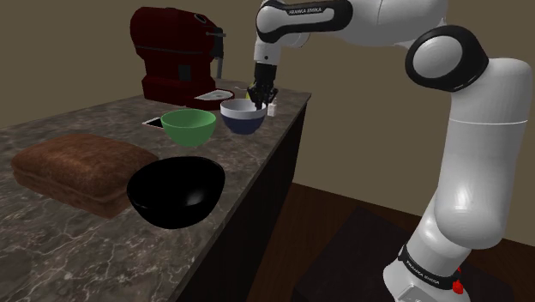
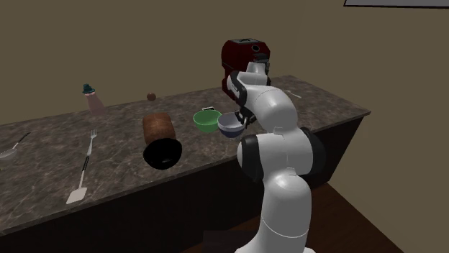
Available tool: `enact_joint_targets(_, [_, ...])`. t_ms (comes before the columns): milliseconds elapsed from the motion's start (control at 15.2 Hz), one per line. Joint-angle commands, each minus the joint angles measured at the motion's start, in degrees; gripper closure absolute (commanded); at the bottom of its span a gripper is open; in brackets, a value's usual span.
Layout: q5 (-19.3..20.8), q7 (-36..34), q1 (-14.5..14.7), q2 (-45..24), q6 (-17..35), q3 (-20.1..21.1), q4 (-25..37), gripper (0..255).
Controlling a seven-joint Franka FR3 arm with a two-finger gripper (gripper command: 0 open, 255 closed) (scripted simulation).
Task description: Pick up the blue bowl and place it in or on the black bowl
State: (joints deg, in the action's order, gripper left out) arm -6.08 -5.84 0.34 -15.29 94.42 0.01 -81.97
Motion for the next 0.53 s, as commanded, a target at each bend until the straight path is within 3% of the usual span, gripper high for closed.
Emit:
enact_joint_targets(0, [0.01,-0.22,0.01,-0.24,-1.75,0.02,2.01,255])
enact_joint_targets(462, [0.01,-0.78,-0.08,-1.67,-7.8,0.03,9.52,255])
